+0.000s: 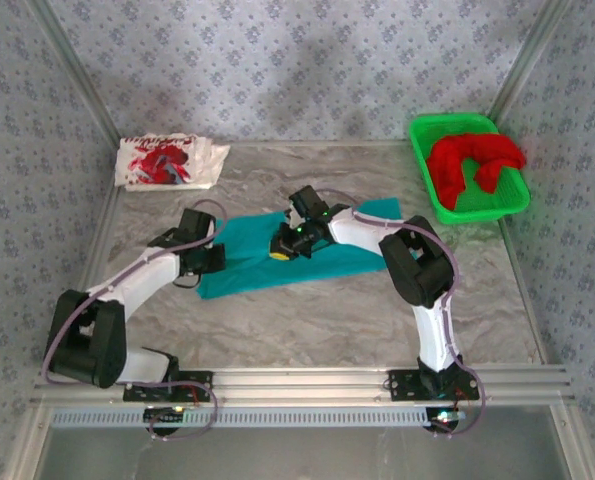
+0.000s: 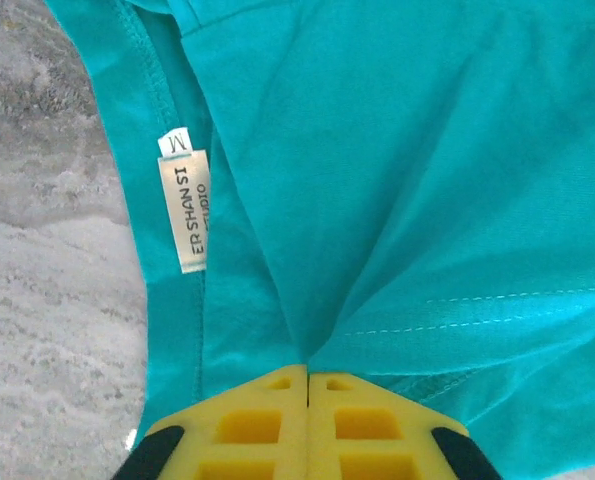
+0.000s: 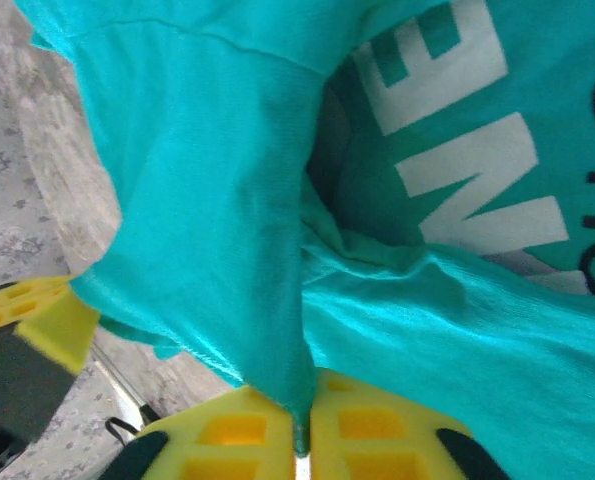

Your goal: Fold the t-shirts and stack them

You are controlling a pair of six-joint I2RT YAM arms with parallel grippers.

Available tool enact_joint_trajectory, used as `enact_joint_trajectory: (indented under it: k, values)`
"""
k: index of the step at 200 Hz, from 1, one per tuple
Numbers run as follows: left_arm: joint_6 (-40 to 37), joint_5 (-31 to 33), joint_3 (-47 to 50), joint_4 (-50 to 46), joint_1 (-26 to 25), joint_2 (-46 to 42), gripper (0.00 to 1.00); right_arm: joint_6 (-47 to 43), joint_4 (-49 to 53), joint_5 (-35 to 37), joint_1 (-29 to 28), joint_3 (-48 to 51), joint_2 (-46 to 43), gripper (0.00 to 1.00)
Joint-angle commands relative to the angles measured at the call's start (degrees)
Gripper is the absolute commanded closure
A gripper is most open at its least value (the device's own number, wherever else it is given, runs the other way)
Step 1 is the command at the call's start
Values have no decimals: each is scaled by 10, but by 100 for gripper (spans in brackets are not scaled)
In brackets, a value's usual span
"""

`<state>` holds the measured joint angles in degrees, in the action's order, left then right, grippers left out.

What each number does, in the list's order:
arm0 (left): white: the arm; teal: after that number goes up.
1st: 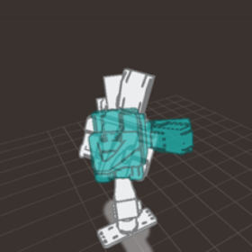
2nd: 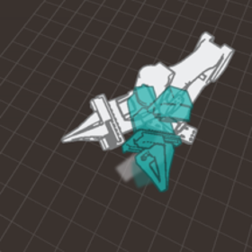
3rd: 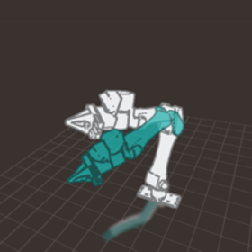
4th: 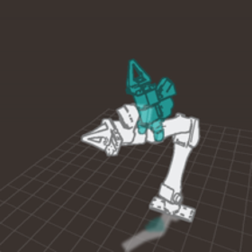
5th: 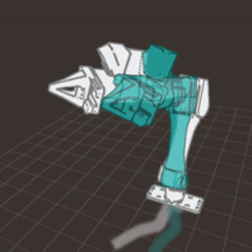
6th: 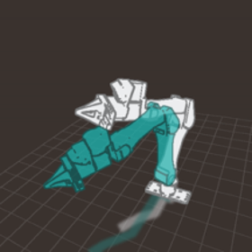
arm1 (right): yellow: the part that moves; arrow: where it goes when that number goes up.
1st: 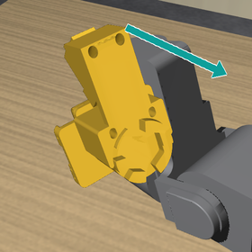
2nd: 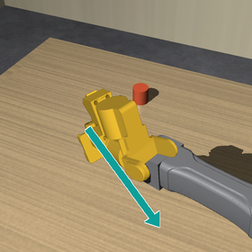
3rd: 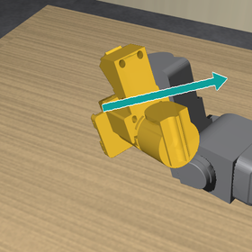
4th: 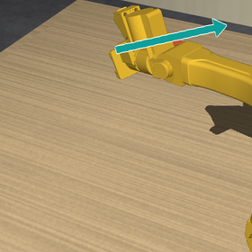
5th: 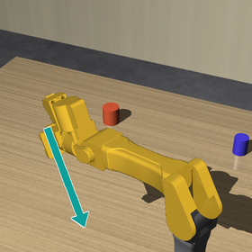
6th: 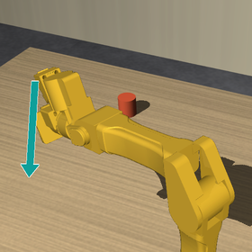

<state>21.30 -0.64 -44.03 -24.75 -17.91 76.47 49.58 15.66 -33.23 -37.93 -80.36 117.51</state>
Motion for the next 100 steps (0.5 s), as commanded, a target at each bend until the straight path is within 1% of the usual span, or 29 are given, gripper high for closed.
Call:
enact_joint_trajectory:
  k: [1,10,17,25,33,43,54,58,63,68,75,86,88,100]
  values:
    - [9,10,6,-30,-1,-62,73,-26,45,21,7,4,-29,76]
    - [15,11,9,-31,-1,-85,62,-29,53,27,7,7,-39,73]
    - [19,7,13,-28,-1,-103,53,-31,55,28,8,12,-47,67]
    - [20,6,15,-25,-1,-123,46,-36,63,28,8,15,-56,60]
    - [19,-1,18,-19,-1,-144,46,-44,74,30,10,20,-68,60]
    - [19,-4,23,-7,0,-167,48,-52,81,40,15,29,-87,62]
    - [21,-2,32,14,0,-185,44,-67,81,54,22,36,-107,62]
    - [22,-2,34,24,1,-186,43,-75,83,61,26,35,-111,63]
    - [23,-7,36,37,4,-184,47,-82,93,66,32,30,-115,66]
    - [24,-13,35,48,6,-176,51,-90,102,70,40,22,-115,74]
    - [25,-20,29,63,8,-156,61,-103,107,72,53,12,-111,85]
    - [28,-22,13,80,9,-109,72,-116,108,81,78,-1,-101,99]
    - [28,-22,9,83,9,-101,74,-117,108,83,82,-4,-99,100]
    - [29,-23,-21,92,12,-34,85,-129,114,90,110,-24,-81,100]
